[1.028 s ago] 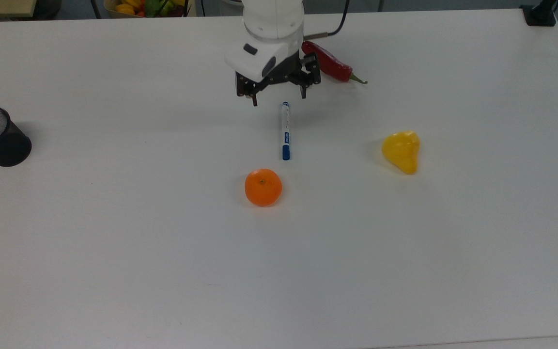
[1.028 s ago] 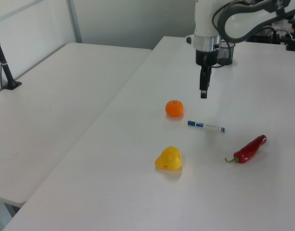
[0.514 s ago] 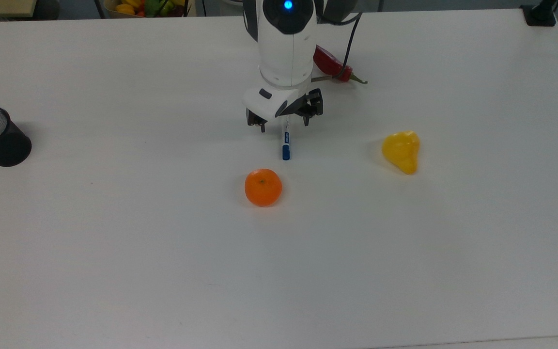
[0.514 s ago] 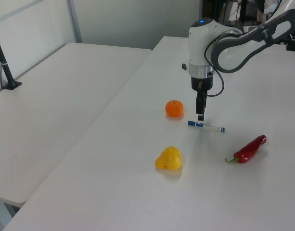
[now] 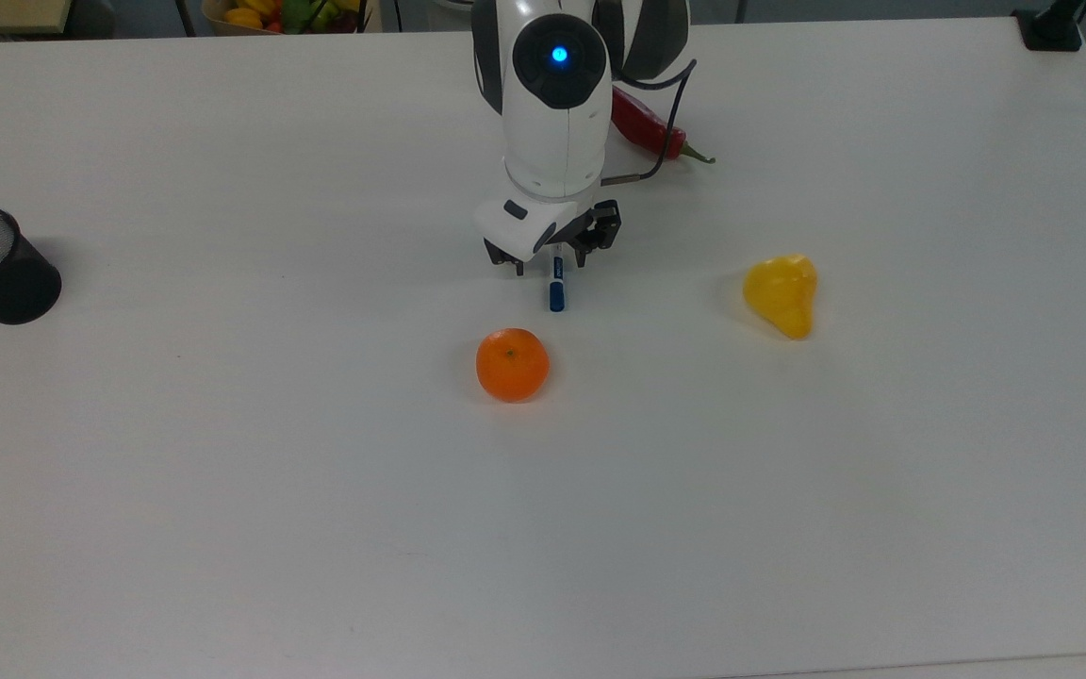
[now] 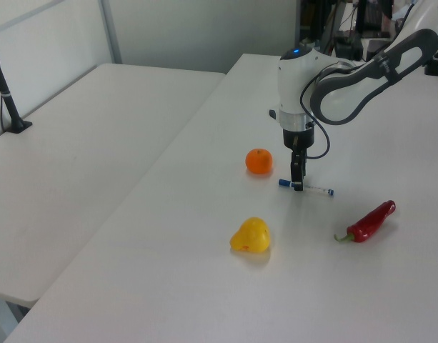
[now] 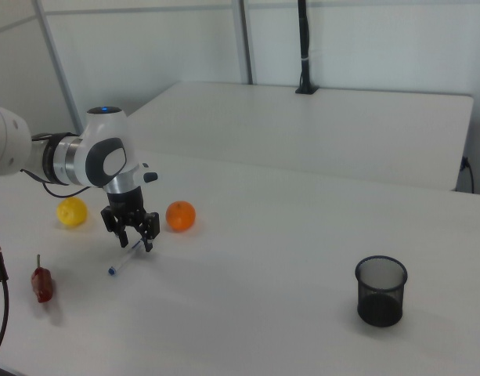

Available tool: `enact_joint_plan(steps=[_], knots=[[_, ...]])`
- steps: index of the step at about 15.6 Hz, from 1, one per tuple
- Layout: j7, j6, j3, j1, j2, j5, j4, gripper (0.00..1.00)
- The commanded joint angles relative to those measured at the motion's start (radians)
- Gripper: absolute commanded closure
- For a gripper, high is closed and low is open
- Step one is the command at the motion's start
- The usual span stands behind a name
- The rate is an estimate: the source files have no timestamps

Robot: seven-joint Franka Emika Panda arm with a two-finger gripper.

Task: Place marker
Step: 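Lift the held marker off the table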

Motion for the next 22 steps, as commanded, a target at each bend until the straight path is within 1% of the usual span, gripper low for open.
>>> enact_joint_plan(steps=[1,2,4,5,7,12,18,22], knots=[[0.032,0.025,-0.004,0.006,-0.013,-0.02,-0.025,0.49],[0.032,0.025,-0.004,0.007,-0.012,-0.02,-0.025,0.57],[0.032,0.025,-0.004,0.009,-0.004,-0.021,-0.025,0.62],[0.034,0.027,-0.004,0.01,-0.003,-0.021,-0.025,0.72],[0.034,0.027,-0.004,0.01,-0.003,-0.02,-0.023,1.0],[0.034,0.009,-0.004,0.004,-0.022,-0.02,-0.013,1.0],[0.029,-0.091,-0.004,-0.025,-0.134,-0.009,0.004,1.0],[0.028,-0.212,-0.018,-0.051,-0.206,0.003,0.064,1.0]])
